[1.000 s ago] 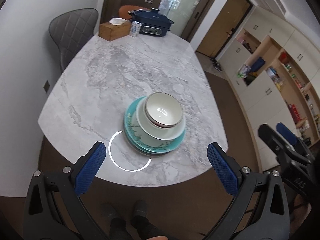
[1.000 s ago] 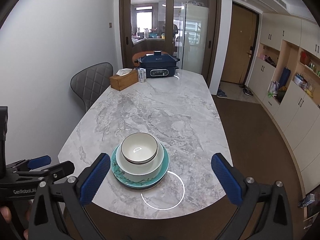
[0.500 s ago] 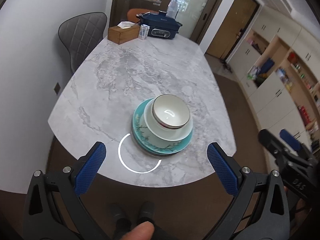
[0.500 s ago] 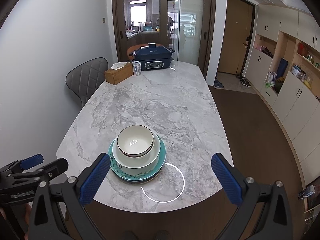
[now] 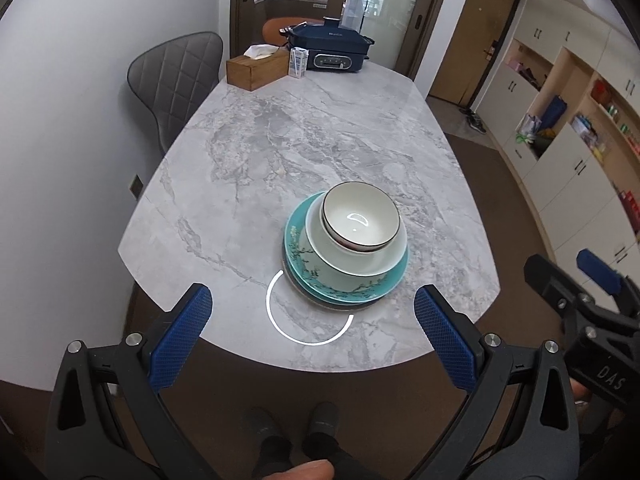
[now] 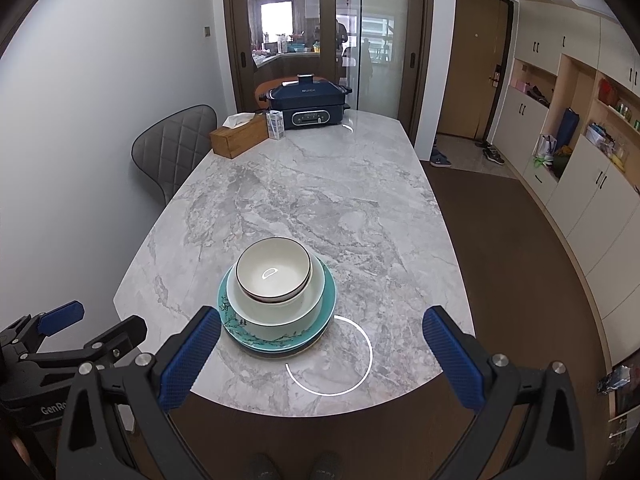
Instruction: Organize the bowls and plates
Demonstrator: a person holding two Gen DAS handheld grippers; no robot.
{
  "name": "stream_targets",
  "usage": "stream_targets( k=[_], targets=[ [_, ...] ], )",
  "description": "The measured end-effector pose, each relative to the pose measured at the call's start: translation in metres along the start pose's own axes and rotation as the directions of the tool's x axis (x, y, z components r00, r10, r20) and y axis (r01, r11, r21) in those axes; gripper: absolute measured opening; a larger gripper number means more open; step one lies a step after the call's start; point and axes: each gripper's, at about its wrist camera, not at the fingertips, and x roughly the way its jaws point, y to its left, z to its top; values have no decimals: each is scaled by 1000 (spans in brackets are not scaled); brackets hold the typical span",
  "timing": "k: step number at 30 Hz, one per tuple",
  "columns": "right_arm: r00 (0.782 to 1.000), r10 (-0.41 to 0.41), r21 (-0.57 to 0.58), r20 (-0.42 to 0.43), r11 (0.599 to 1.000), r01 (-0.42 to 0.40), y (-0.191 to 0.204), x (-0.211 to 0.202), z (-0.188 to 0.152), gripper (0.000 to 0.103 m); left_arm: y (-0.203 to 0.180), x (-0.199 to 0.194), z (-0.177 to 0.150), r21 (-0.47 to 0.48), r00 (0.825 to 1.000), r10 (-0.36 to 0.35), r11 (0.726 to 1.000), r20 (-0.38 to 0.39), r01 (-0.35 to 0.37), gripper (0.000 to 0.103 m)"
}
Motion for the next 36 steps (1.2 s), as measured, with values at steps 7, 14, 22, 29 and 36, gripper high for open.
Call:
stream_targets(
  k=[7, 14, 22, 29, 36],
  targets=[
    [1000, -1, -3, -6, 1000, 1, 0, 1, -1, 103, 4, -1, 2, -7, 1000, 29, 1000, 11, -29, 103],
    [1000, -3, -6, -5, 1000, 3, 1, 1, -1, 103, 2, 1, 5, 2, 999, 38, 999, 7, -38, 103],
    [1000, -7, -9, -1, 1000, 7, 1, 1, -1, 103, 1, 1, 9, 5, 1000, 22, 1000, 20, -22, 103],
    [1000, -9, -8, -2, 1000, 9, 1, 0, 0, 103, -4, 3, 8, 34, 999, 33, 999, 12, -34, 103],
    [1000, -17, 0, -4, 1000, 17, -3, 1, 0, 103, -9, -1, 7, 67, 997, 65, 996, 37, -67, 103]
  ],
)
